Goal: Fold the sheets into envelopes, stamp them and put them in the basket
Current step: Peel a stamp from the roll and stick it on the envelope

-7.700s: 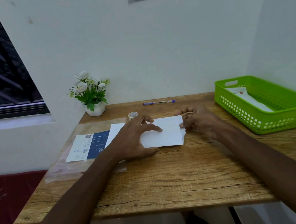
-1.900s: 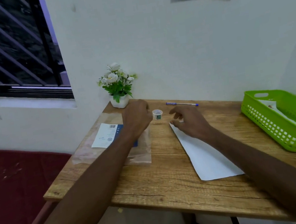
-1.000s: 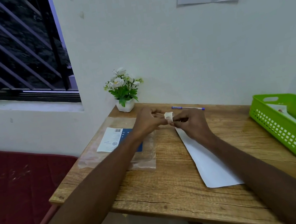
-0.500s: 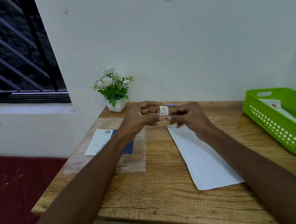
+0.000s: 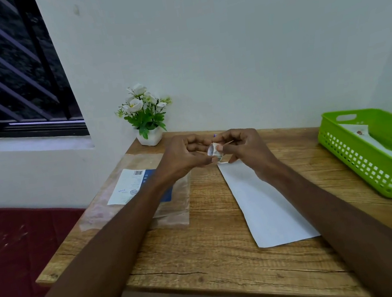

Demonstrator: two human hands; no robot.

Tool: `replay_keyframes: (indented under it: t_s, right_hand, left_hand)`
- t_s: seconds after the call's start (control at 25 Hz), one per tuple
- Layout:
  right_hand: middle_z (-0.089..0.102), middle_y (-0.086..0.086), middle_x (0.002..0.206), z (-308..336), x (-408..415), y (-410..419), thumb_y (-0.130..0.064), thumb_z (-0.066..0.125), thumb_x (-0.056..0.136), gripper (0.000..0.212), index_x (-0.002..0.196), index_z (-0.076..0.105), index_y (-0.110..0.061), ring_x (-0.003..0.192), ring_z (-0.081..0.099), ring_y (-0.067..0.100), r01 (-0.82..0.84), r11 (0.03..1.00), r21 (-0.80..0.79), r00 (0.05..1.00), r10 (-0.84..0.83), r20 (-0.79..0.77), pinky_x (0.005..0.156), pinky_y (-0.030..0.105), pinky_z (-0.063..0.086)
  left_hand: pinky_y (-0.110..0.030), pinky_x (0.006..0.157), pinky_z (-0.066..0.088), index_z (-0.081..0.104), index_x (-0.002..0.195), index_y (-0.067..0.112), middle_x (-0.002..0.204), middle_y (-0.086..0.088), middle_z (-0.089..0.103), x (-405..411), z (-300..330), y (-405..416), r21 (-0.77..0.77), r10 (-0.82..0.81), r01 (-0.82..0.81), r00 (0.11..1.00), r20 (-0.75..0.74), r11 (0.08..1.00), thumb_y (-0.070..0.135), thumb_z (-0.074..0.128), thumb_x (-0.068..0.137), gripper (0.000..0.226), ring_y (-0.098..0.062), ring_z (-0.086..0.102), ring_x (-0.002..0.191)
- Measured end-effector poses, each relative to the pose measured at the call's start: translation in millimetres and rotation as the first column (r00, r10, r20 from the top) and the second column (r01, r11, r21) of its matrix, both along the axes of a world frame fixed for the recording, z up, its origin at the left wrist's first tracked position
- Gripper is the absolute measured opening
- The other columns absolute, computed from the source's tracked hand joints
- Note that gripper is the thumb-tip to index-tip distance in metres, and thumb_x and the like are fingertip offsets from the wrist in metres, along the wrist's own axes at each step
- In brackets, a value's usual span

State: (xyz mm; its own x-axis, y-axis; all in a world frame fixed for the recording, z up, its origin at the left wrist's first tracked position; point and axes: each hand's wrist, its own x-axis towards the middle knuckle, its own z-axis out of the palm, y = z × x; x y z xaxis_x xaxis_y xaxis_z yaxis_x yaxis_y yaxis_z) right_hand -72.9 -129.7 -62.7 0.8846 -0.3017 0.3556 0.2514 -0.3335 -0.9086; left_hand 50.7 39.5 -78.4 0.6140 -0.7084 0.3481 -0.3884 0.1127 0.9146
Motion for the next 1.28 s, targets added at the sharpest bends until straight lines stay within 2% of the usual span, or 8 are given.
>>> replay_keyframes:
  t_s: [0.12,0.32,0.4,0.6,0.72,0.96,1.16,1.28]
  right_hand:
    - [0.078,0.007,0.091,1.1,-1.0,-4.0,-0.014,0.083,0.081,0.013,0.093,0.079,-0.01,0.08,0.072,0.015,0.003,0.999,0.033,1.0,-0.003,-0.013,0.06,0.022,0.052]
    - [0.078,0.008,0.087,-0.3,-3.2,-9.5,-0.01,0.082,0.081,0.009,0.088,0.078,-0.005,0.08,0.07,0.015,0.02,0.999,0.046,0.999,-0.018,-0.047,0.063,0.025,0.051]
    - [0.077,0.005,0.085,-0.4,-1.9,-8.3,-0.008,0.08,0.083,0.007,0.088,0.077,-0.005,0.078,0.07,0.012,0.04,0.998,0.039,0.998,-0.039,-0.043,0.062,0.024,0.051]
    - [0.077,0.01,0.092,0.7,2.3,-4.8,-0.008,0.075,0.088,0.007,0.093,0.072,-0.004,0.082,0.072,0.017,0.092,0.995,0.046,0.996,-0.091,-0.008,0.064,0.029,0.053]
    - [0.077,0.014,0.095,0.5,2.9,-3.9,-0.007,0.074,0.088,0.008,0.093,0.07,-0.002,0.084,0.073,0.021,0.083,0.994,0.064,0.996,-0.082,-0.02,0.065,0.031,0.053]
    - [0.074,0.02,0.089,4.5,2.0,-3.9,0.0,0.066,0.09,0.01,0.097,0.064,0.007,0.07,0.071,0.019,0.055,0.986,0.16,0.998,-0.05,-0.035,0.058,0.026,0.053]
    - [0.074,0.008,0.084,8.5,0.1,-4.3,-0.002,0.067,0.09,0.004,0.094,0.067,0.0,0.073,0.066,0.02,0.086,0.968,0.236,0.996,-0.093,0.017,0.056,0.026,0.051]
    - [0.076,0.009,0.085,8.4,-0.4,-4.5,-0.002,0.07,0.087,0.005,0.091,0.068,-0.005,0.067,0.065,0.018,0.097,0.956,0.277,0.995,-0.092,-0.03,0.055,0.025,0.05]
  left_hand:
    - [-0.031,0.068,0.062,0.075,0.101,0.016,0.093,-0.009,0.08,-0.2,-0.1,0.7,0.006,-0.018,0.018,1.0,0.015,1.0,0.009,0.094,0.066,0.04,-0.024,0.078,0.085]
    - [-0.039,0.078,0.064,0.078,0.106,0.028,0.099,-0.007,0.08,-4.3,2.7,2.4,0.024,-0.086,0.085,0.996,0.012,0.996,0.018,0.094,0.067,0.043,-0.025,0.078,0.093]
    - [-0.034,0.073,0.063,0.079,0.107,0.03,0.099,-0.005,0.08,-5.0,3.0,2.6,0.034,-0.074,0.073,0.997,0.033,0.997,0.024,0.093,0.069,0.041,-0.022,0.078,0.091]
    - [-0.035,0.072,0.062,0.078,0.106,0.021,0.092,-0.006,0.08,-2.8,3.4,3.5,0.08,0.016,-0.016,1.0,-0.005,0.997,0.034,0.093,0.07,0.041,-0.025,0.079,0.086]
    - [-0.04,0.075,0.061,0.078,0.1,0.021,0.089,-0.007,0.08,-2.8,3.9,3.7,0.1,0.051,-0.05,0.999,-0.002,0.994,0.036,0.092,0.071,0.036,-0.025,0.079,0.084]
    - [-0.029,0.064,0.057,0.079,0.083,0.031,0.082,-0.005,0.08,-5.6,7.7,4.7,0.111,0.094,-0.093,0.996,-0.003,0.989,0.049,0.091,0.069,0.026,-0.022,0.078,0.077]
    - [-0.027,0.059,0.058,0.078,0.085,0.012,0.079,-0.007,0.079,-3.4,3.6,3.8,0.137,0.111,-0.113,0.994,0.021,0.984,0.05,0.093,0.066,0.046,-0.023,0.078,0.073]
    - [-0.028,0.062,0.061,0.079,0.092,0.015,0.082,-0.005,0.08,0.1,2.2,4.9,0.104,0.151,-0.151,0.988,0.007,0.983,0.043,0.093,0.067,0.04,-0.021,0.078,0.078]
